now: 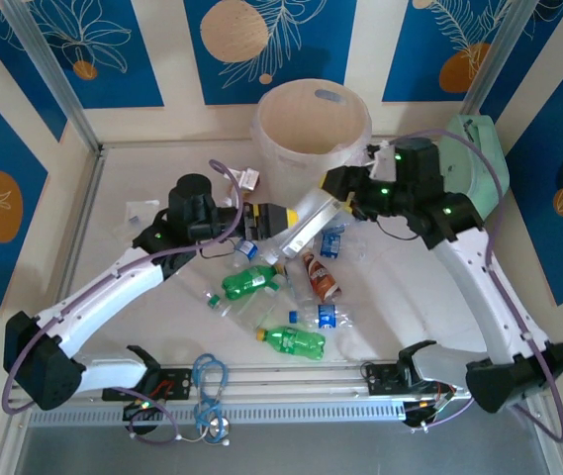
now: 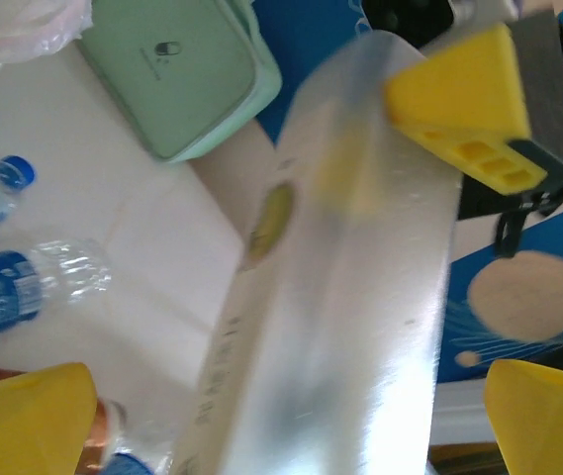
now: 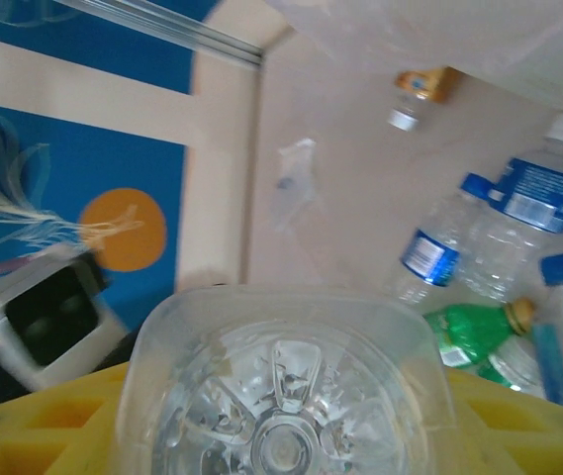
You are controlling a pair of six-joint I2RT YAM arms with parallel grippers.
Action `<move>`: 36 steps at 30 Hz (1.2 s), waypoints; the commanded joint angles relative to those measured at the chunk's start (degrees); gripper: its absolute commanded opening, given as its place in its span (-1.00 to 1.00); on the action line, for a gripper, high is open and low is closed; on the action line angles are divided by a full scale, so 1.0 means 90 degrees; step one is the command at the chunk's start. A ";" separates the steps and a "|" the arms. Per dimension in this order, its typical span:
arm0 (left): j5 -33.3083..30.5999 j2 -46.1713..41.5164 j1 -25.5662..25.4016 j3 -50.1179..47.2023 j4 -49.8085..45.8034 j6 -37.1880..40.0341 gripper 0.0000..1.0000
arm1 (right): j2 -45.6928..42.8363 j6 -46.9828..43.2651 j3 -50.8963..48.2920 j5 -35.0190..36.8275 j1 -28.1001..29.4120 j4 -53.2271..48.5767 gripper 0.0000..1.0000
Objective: Put the plastic bottles in the bin
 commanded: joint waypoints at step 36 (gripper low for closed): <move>0.2736 0.0488 -0.0051 -0.0540 0.3968 -0.3092 0.21 | 0.0054 -0.0164 0.0076 -0.1512 0.0085 0.1186 0.06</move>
